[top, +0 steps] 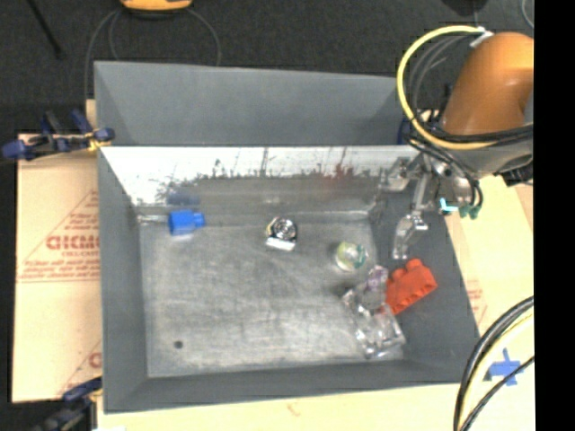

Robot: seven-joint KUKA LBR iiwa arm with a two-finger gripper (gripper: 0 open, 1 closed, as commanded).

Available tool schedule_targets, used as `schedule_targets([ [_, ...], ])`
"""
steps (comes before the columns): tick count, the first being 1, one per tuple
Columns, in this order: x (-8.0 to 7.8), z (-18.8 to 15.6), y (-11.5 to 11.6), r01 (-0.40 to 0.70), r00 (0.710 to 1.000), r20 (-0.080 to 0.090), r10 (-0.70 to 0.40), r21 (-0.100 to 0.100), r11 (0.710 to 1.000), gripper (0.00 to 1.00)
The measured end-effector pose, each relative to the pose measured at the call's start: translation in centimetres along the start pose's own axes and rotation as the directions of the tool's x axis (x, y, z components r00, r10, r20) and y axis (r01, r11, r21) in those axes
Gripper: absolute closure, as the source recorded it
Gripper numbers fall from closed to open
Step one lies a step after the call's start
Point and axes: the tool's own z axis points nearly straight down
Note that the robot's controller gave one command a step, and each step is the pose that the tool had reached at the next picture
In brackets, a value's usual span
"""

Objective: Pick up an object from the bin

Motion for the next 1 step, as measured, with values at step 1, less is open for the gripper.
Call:
schedule_targets([
  [1, 1.08, 10.5, -0.69, 0.087, 0.996, 0.017, -0.087, 0.0, 0.996, 0.0],
])
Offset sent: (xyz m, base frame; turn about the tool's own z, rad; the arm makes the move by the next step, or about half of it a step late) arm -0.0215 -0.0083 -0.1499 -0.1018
